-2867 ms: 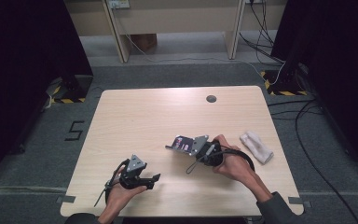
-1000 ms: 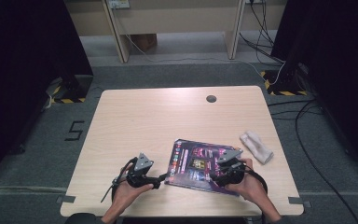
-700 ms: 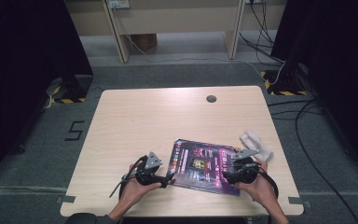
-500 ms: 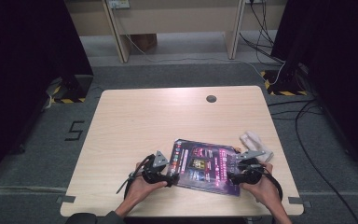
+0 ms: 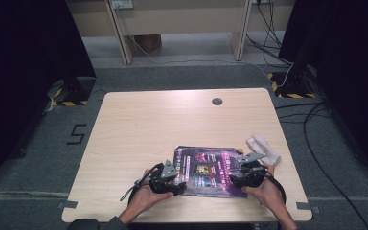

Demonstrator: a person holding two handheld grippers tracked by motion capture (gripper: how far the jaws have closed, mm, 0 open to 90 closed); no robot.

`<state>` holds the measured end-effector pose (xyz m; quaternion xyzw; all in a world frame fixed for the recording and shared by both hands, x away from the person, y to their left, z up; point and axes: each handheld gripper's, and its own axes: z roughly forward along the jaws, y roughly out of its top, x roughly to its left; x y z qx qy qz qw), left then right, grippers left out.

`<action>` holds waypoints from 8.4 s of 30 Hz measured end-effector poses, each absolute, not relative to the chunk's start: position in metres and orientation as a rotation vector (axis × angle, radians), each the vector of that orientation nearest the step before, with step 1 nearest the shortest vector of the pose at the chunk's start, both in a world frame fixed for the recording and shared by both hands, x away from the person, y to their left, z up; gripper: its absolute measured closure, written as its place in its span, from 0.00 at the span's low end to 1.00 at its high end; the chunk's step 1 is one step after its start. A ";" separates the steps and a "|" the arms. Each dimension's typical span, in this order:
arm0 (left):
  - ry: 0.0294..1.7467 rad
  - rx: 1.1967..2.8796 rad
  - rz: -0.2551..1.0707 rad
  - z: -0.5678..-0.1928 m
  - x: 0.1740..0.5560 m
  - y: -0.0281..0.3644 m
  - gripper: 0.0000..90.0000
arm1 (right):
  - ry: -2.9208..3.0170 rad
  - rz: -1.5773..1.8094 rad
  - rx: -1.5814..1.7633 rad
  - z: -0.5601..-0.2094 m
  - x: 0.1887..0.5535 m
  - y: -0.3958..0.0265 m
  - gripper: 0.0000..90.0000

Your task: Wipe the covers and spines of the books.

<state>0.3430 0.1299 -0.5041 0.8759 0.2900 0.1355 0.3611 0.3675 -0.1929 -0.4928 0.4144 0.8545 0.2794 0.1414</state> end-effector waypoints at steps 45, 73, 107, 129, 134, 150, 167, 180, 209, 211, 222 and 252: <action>0.949 2.188 0.360 -0.507 0.354 0.156 0.23 | 2.416 0.885 1.199 -0.490 0.385 -0.184 0.39; 0.901 2.241 0.253 -0.506 0.329 0.150 0.28 | 2.463 0.857 1.140 -0.496 0.393 -0.171 0.34; 0.801 2.215 0.227 -0.502 0.297 0.128 0.36 | 2.383 0.891 1.139 -0.485 0.425 -0.159 0.39; 0.782 2.184 0.173 -0.503 0.294 0.124 0.35 | 2.472 0.874 1.097 -0.497 0.410 -0.149 0.38; 0.827 2.119 0.223 -0.498 0.299 0.133 0.32 | 2.466 0.887 1.122 -0.498 0.410 -0.150 0.36; 0.814 2.245 0.261 -0.505 0.301 0.134 0.33 | 2.475 0.875 1.121 -0.496 0.409 -0.150 0.37; 0.796 2.263 0.278 -0.505 0.302 0.133 0.30 | 2.281 0.880 1.269 -0.457 0.414 -0.223 0.36; 0.850 2.213 0.303 -0.508 0.321 0.117 0.26 | 2.171 0.773 1.425 -0.460 0.423 -0.275 0.37; 0.820 2.243 0.330 -0.506 0.306 0.109 0.33 | 2.213 0.691 1.528 -0.488 0.437 -0.294 0.53; 0.821 2.243 0.328 -0.506 0.307 0.109 0.33 | 2.214 0.697 1.528 -0.488 0.437 -0.294 0.55; 0.819 2.245 0.310 -0.506 0.303 0.110 0.33 | 2.240 0.855 1.589 -0.492 0.437 -0.303 0.77; 0.811 2.244 0.312 -0.506 0.302 0.111 0.33 | 2.391 1.032 1.209 -0.455 0.431 -0.202 0.89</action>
